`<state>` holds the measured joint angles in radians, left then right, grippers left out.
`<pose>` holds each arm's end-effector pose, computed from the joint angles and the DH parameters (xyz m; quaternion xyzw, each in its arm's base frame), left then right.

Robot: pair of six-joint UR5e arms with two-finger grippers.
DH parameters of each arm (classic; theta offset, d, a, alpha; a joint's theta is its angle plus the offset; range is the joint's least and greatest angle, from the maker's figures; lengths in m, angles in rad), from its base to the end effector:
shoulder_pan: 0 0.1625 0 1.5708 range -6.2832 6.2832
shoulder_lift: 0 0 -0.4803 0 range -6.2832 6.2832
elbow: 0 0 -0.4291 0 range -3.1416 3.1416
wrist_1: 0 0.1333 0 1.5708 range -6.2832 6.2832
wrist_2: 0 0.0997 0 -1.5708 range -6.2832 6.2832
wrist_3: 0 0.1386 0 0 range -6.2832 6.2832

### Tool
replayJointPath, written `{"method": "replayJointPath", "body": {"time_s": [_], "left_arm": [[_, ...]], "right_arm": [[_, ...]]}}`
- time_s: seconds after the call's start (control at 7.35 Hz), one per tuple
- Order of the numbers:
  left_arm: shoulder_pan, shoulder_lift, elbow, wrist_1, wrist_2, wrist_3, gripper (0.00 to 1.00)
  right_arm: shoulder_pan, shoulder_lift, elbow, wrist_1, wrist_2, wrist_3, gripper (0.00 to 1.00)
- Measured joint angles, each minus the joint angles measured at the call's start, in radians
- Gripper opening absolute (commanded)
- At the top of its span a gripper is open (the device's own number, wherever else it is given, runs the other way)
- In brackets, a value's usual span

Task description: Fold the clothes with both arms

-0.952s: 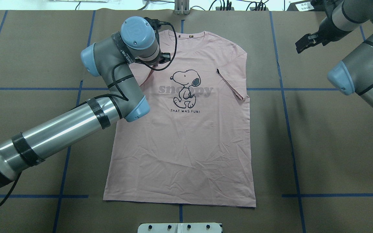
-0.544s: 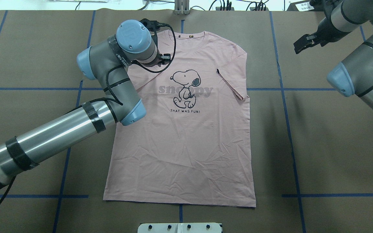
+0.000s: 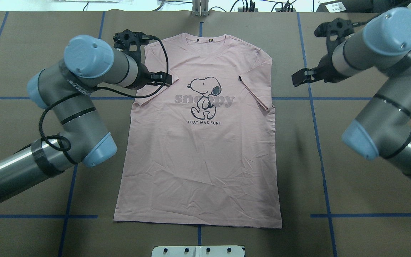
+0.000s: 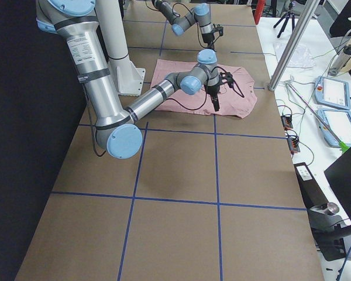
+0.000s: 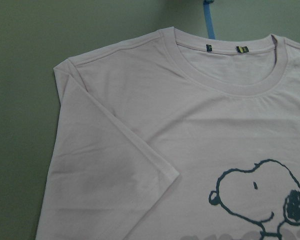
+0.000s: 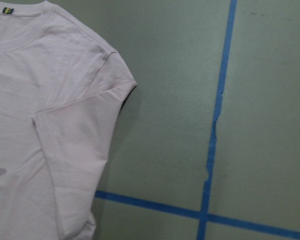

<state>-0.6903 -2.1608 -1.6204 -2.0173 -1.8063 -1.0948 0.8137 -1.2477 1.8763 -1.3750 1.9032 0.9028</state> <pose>0.5350 -0.5727 0.2801 0.1986 0.4837 -0.0306 0.8518 -0.3917 -0.5427 0.3814 0.1548 -0.3938 -0.0003 0.9060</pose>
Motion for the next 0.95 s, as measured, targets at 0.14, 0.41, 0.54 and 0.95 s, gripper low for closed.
{"method": "replayJointPath", "body": {"time_s": [0.14,0.41,0.54,0.95], "left_arm": [[0.028,0.074,-0.102,0.006,-0.001,-0.006,1.0],[0.113,0.262,-0.313,0.005,0.015,-0.07,1.0],[0.19,0.334,-0.387,0.003,0.054,-0.134,0.99],[0.418,0.441,-0.439,-0.002,0.2,-0.354,0.64]], "right_arm": [[-0.117,-0.047,0.09,-0.003,-0.085,0.135,1.0],[-0.368,-0.15,0.251,-0.004,-0.255,0.385,1.0],[-0.491,-0.193,0.301,-0.004,-0.357,0.488,1.0],[-0.747,-0.262,0.344,-0.005,-0.591,0.717,0.99]]}}
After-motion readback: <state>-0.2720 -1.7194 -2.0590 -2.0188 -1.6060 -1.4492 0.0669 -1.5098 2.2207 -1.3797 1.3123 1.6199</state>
